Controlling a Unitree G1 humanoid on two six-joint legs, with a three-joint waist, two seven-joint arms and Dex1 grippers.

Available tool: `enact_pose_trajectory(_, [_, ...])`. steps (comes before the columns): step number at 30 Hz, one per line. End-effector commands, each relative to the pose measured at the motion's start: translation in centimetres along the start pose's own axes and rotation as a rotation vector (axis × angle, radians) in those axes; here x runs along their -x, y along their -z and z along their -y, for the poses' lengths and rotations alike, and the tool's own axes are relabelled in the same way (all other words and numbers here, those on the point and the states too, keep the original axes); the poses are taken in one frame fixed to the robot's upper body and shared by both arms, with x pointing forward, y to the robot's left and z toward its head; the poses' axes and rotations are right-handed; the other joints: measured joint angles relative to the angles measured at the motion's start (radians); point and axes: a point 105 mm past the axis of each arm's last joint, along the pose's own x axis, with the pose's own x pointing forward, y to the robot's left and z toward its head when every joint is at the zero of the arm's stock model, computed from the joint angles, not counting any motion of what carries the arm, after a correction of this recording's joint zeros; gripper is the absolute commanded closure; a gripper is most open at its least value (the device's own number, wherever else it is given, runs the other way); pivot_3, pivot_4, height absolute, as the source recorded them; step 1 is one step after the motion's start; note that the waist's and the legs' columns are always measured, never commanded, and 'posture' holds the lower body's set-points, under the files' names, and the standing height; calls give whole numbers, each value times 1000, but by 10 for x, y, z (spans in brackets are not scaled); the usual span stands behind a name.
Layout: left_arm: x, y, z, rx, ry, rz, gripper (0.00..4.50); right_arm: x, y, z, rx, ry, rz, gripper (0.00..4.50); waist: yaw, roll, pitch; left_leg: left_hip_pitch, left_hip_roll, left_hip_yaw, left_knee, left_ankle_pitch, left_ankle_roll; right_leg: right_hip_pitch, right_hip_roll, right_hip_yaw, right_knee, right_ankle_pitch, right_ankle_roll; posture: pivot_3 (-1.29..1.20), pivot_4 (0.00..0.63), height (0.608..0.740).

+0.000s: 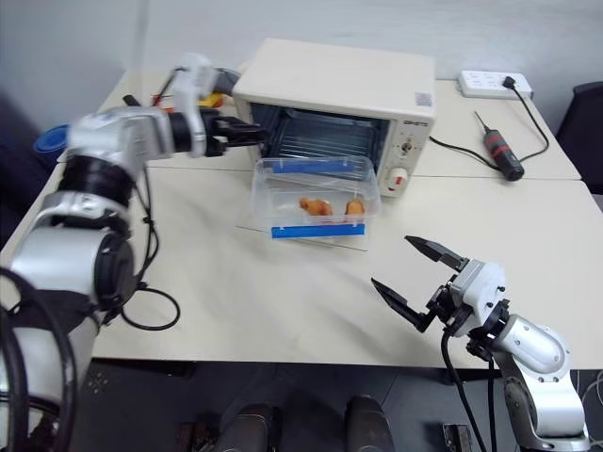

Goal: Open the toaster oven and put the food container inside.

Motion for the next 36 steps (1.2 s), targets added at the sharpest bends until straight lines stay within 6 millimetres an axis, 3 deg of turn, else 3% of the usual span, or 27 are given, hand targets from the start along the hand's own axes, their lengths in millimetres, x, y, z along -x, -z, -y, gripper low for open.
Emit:
enact_pose_trajectory(1, [38, -1, 17, -206, 158, 41, 1599, -5, -8, -9, -12, -95, -12, 382, 2, 0, 0, 0, 0, 0, 0, 0, 0, 0, 0, 0, 0, 0, 0, 0, 150, 740])
enact_pose_trajectory(4, [68, 40, 31, -344, 273, -29, 2407, -12, 0, -13, -31, -149, -68, 1261, 9, 0, 0, -1, 0, -1, 2, 0, 0, 1, -1, -1, -1, 0, 0, 0, 150, 740])
enact_pose_trajectory(7, [77, 76, 52, -329, 385, -76, 3335, -23, 8, -13, -16, -190, -112, 2262, 27, 0, 0, -2, -1, -3, 6, 0, 1, 3, -1, -2, -1, 0, 0, 0, 150, 740])
enact_pose_trajectory(11, [62, 111, 92, -347, 496, -98, 4496, -30, 23, -8, -4, -225, -187, 3675, 56, 0, 0, -4, -2, -4, 8, -1, 2, 4, -3, -2, -1, 0, 0, 0, 150, 740])
enact_pose_trajectory(13, [46, 122, 107, -342, 515, -67, 4500, -37, 30, 2, 44, -213, -206, 4361, 61, 0, 0, -3, -2, -4, 8, -2, 3, 4, -3, -1, -1, 0, 0, 0, 150, 740])
enact_pose_trajectory(14, [38, 125, 113, -326, 518, -44, 4500, -41, 32, 8, 53, -202, -211, 4479, 60, 0, 0, -4, -2, -4, 8, -1, 3, 4, -3, -1, -2, 0, 0, 0, 150, 740])
enact_pose_trajectory(18, [4, 128, 128, -309, 476, 24, 4500, -56, 39, 26, 124, -180, -227, 4479, 51, 0, 0, -3, -2, -3, 8, -1, 3, 3, -2, -1, -1, 1, 0, 0, 150, 740])
enact_pose_trajectory(24, [-38, 121, 119, -285, 258, 64, 4500, -77, 47, 49, 170, -132, -213, 4479, 31, 0, 0, -3, -2, -3, 7, -1, 2, 3, -2, -2, -1, 1, 0, 0, 150, 740])
enact_pose_trajectory(26, [-44, 110, 114, -225, 193, 123, 4500, -84, 47, 54, 183, -126, -203, 4479, 29, 0, 0, -3, -2, -3, 7, -1, 2, 3, -2, -2, -1, 1, 0, 0, 150, 740])
enact_pose_trajectory(30, [-61, 91, 85, -183, -5, 197, 4500, -107, 40, 74, 184, -40, -158, 4479, 25, 0, 0, -3, -2, -3, 7, -1, 2, 2, -2, -3, -1, 1, 0, 0, 150, 740])
enact_pose_trajectory(36, [-89, 68, 65, -169, -111, 239, 4500, -134, 39, 97, 182, 66, -150, 4479, 20, 0, 0, -3, -2, -4, 7, -1, 1, 2, -3, -4, -1, 1, 0, 0, 150, 740])
